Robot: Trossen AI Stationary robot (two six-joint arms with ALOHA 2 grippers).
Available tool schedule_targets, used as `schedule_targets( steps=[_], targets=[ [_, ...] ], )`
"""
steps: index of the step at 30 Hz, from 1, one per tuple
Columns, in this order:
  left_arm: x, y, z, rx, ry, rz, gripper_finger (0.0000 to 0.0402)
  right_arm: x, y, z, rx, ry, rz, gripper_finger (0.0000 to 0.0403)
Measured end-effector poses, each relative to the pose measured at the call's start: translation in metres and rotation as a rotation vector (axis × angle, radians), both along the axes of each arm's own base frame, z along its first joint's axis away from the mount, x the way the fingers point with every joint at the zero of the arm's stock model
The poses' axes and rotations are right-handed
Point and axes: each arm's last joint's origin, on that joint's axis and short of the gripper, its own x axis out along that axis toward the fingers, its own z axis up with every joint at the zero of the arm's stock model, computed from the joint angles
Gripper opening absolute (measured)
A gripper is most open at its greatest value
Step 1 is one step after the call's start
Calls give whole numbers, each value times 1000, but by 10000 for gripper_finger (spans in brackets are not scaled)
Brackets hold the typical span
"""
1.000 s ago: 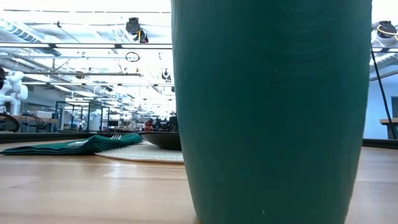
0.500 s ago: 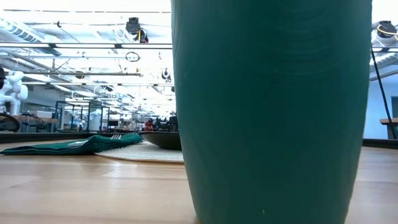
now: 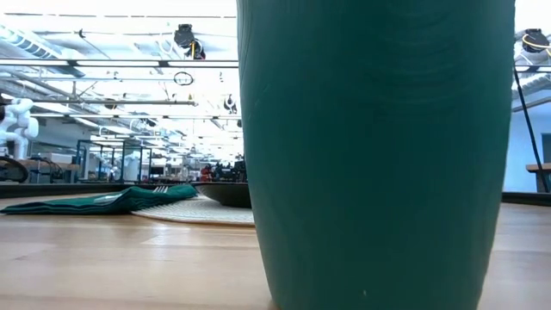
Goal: Set table place
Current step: Put the green knife on the right side of the plate
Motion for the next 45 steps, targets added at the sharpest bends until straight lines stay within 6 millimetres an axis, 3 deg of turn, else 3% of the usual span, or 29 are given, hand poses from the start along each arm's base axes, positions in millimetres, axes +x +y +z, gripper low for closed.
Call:
schedule_targets(
  steps=[8, 15, 24, 39, 45],
  targets=[
    [11, -18, -14, 200, 170, 224, 10, 53, 8, -25, 14, -42, -95, 128],
    [13, -29, -20, 276, 249, 346, 10, 81, 12, -45, 45, -53, -182, 128],
    [13, -30, -24, 288, 298, 377, 12, 92, 14, -51, 116, -133, -196, 136],
    [16, -42, -24, 283, 272, 335, 14, 93, 11, -51, 137, -150, -184, 146],
    [29, -46, -37, 298, 315, 317, 15, 93, 11, -53, 149, -143, -184, 144]
  ],
)
